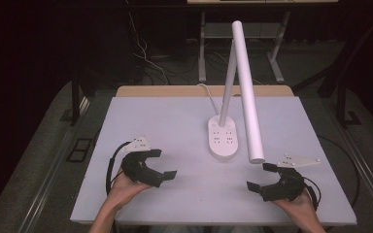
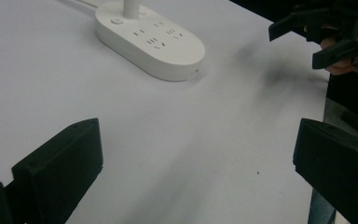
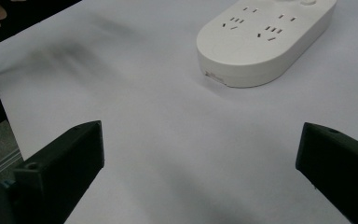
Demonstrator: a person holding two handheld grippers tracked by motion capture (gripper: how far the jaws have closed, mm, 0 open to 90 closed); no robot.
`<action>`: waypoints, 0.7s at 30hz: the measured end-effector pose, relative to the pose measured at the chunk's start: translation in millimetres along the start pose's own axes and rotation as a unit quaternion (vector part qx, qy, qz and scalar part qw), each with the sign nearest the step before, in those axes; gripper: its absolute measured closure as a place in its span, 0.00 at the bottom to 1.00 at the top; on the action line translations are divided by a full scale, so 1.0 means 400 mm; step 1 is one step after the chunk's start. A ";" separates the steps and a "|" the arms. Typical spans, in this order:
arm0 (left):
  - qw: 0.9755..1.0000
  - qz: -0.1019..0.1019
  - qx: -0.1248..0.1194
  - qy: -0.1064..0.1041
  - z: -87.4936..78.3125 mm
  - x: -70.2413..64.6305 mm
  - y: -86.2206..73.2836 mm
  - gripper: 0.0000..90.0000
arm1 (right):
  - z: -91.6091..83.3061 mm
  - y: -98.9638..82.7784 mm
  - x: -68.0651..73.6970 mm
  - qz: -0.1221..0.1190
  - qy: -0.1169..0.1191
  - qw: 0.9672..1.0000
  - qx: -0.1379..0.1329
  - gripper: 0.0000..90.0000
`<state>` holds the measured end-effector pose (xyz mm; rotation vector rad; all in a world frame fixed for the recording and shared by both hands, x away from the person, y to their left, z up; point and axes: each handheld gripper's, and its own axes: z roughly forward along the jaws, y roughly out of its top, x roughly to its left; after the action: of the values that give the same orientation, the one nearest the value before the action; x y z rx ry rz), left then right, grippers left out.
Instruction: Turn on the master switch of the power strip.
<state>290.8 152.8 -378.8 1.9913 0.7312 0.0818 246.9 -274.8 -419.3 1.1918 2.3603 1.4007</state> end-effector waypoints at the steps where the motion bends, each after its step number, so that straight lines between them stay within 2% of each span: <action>1: 1.000 0.001 0.002 0.001 0.000 0.003 0.004 0.00 | 0.000 0.000 0.000 0.000 0.000 1.000 0.000 0.00; 21: 0.999 0.021 0.024 0.000 0.035 0.026 0.088 0.01 | 0.000 0.000 0.000 0.000 0.001 1.000 0.001 0.00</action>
<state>320.5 135.2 -359.9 2.0527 0.6976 0.0886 246.9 -274.7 -419.4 1.1903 2.3634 1.4010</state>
